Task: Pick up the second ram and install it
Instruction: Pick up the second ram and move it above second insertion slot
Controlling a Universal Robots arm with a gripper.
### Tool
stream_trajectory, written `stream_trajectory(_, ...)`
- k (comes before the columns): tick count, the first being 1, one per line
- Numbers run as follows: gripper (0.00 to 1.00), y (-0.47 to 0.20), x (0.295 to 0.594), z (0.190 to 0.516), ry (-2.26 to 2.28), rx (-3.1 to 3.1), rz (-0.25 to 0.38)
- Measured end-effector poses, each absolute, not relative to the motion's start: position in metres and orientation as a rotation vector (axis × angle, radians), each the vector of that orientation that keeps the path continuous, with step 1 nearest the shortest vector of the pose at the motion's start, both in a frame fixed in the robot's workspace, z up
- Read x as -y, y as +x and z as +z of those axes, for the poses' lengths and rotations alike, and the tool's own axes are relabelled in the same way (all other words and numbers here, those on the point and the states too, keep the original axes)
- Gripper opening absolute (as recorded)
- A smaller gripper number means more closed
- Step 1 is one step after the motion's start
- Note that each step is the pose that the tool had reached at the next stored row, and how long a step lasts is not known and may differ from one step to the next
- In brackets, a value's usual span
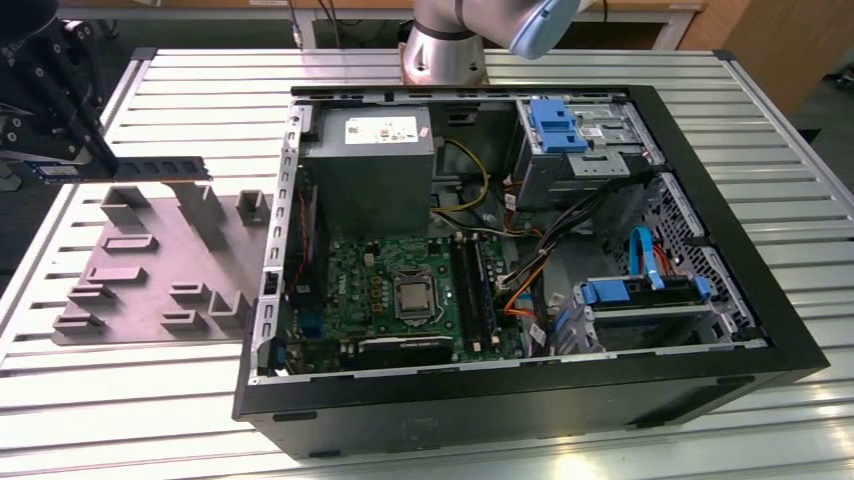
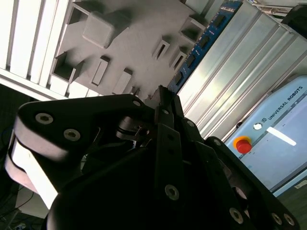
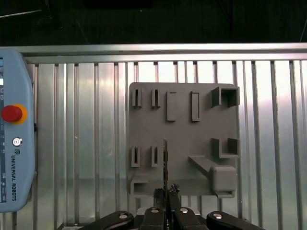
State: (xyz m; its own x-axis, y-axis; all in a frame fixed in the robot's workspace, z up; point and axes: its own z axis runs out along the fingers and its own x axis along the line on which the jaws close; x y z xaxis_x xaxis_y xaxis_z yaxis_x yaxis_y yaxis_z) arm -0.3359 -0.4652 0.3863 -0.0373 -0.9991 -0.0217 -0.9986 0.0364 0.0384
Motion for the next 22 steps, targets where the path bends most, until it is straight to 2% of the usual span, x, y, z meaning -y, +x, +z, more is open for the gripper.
stream_trajectory(22, 0.14, -0.325, 0.465, 0.386, 2.172, 2.254, -0.067)
